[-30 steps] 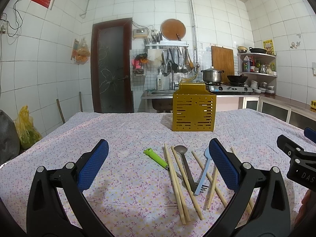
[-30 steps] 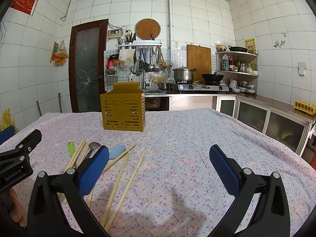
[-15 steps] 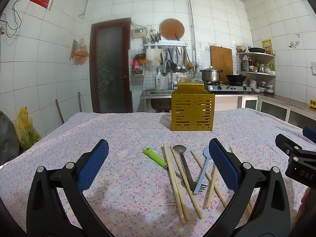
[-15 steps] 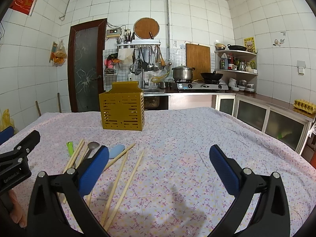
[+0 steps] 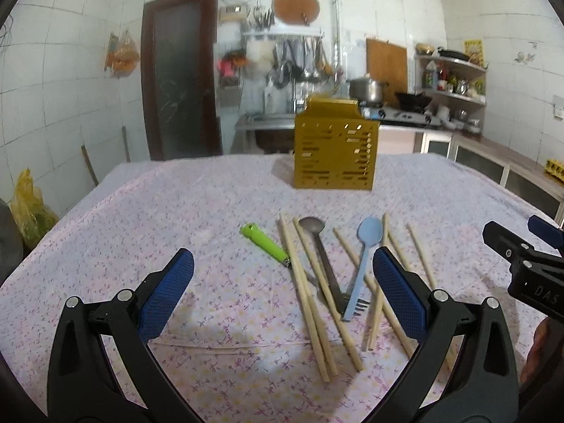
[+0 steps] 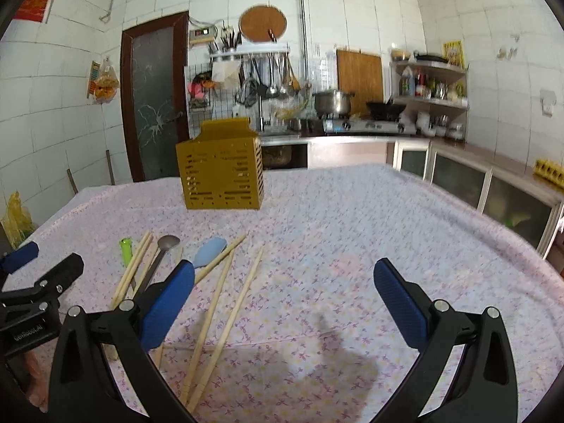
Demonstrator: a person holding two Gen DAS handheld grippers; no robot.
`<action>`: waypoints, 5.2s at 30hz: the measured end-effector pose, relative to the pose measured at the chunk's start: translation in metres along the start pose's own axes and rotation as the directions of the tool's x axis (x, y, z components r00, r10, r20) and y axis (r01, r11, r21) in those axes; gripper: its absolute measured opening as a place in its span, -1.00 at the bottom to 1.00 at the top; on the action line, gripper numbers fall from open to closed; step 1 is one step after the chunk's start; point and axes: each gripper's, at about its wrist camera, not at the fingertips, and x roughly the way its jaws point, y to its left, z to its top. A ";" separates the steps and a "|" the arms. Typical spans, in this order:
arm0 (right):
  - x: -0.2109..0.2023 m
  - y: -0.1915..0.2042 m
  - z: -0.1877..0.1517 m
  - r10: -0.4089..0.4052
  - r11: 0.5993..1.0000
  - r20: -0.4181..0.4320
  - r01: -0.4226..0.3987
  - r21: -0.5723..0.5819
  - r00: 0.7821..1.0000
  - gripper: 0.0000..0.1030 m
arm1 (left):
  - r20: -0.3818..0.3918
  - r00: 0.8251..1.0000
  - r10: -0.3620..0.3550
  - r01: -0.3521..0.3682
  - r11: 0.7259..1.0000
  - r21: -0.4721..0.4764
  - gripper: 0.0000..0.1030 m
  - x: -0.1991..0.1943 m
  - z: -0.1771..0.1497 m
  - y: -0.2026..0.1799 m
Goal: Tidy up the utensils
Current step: 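Move the left tool to the green frog fork while the right tool approaches a chopstick, then close the left tool on the frog fork handle while the right tool grips a chopstick, then lift the frog fork with the left tool while the right tool carries the chopstick to the holder, then drop the frog fork into the yellow holder with the left tool while the right tool releases the chopstick there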
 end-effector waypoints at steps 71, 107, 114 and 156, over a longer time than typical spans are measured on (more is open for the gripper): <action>0.146 0.034 0.015 -0.092 0.996 -0.402 0.093 -0.019 0.911 -0.35 | -0.519 0.854 0.033 -0.096 0.991 -0.095 -0.42 0.178 0.033 0.027; 0.044 0.018 0.091 0.023 0.999 0.062 -0.026 0.046 0.998 -0.88 | -0.089 0.996 0.006 -0.010 0.999 -0.044 -0.69 0.067 0.101 0.009; 0.026 0.016 0.094 0.032 0.999 0.144 -0.038 0.039 0.989 -0.88 | -0.043 0.999 0.016 -0.017 0.999 -0.028 -0.72 0.049 0.103 0.009; 0.159 0.061 0.282 0.095 0.995 0.339 -0.104 0.008 0.936 -0.89 | 0.161 0.981 -0.113 0.127 0.989 -0.082 -0.72 0.205 0.292 -0.028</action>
